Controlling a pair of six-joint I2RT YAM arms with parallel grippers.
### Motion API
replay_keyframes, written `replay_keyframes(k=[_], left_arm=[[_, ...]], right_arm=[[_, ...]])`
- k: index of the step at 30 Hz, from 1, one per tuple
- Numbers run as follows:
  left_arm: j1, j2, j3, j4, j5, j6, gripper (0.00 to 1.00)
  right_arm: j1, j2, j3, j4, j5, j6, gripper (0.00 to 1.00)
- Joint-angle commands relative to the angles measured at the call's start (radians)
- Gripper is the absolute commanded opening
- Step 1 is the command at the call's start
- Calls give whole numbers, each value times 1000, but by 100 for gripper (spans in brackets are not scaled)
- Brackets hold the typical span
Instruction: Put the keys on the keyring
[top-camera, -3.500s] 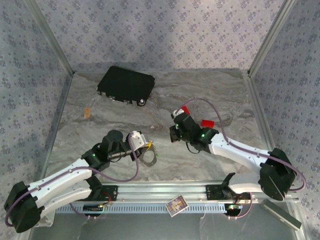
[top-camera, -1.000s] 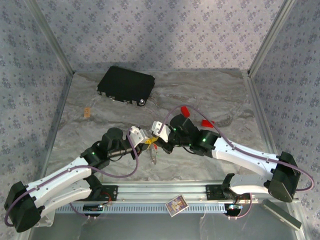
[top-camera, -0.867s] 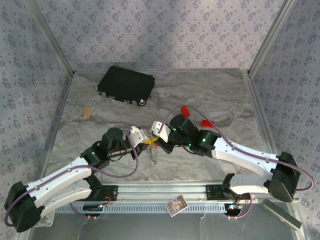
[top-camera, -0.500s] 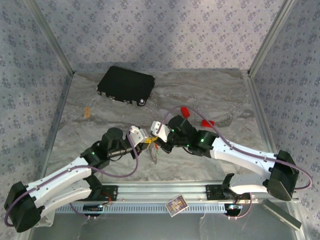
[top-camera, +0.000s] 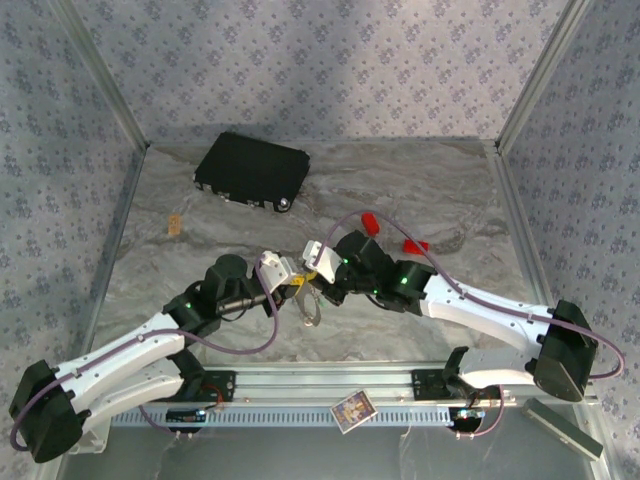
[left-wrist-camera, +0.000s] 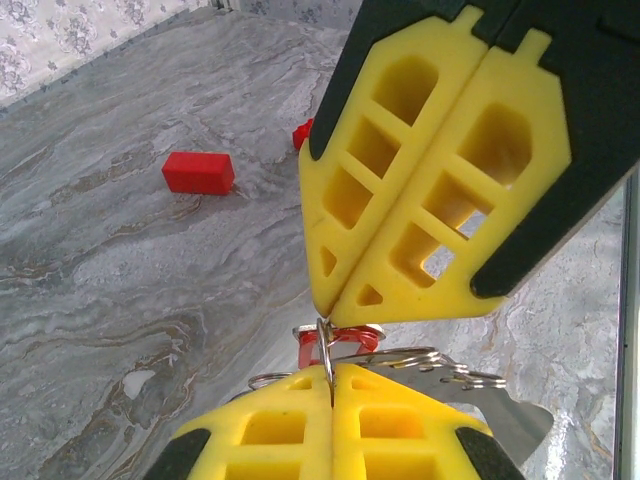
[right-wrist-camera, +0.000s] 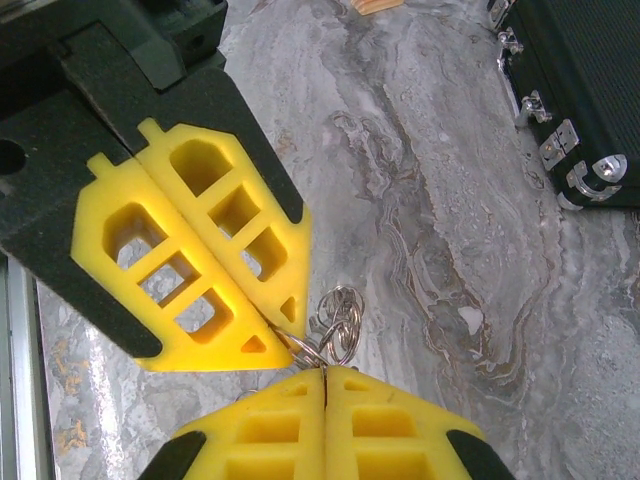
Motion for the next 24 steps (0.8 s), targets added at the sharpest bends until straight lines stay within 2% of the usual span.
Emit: replay_keyframes(k=[1,8,13,19,24], left_arm=[[-10,-2,22,2,26,15,0],[-9,-25,-8,43,21,21,0],[-9,-39,-22,66,21,23,0],[-10,-55,-41,95,26,32,0],[-9,-75,-70,136,41,52,0]], right_arm=[[-13,0,32,25,43,23,0],[-31,0,22,3,30,45,0],[-44,-9,16,-8,5,54,28],[-87,-58,-8,-8,-66,35,38],[-144,-96,-63,28,-196,-53,40]])
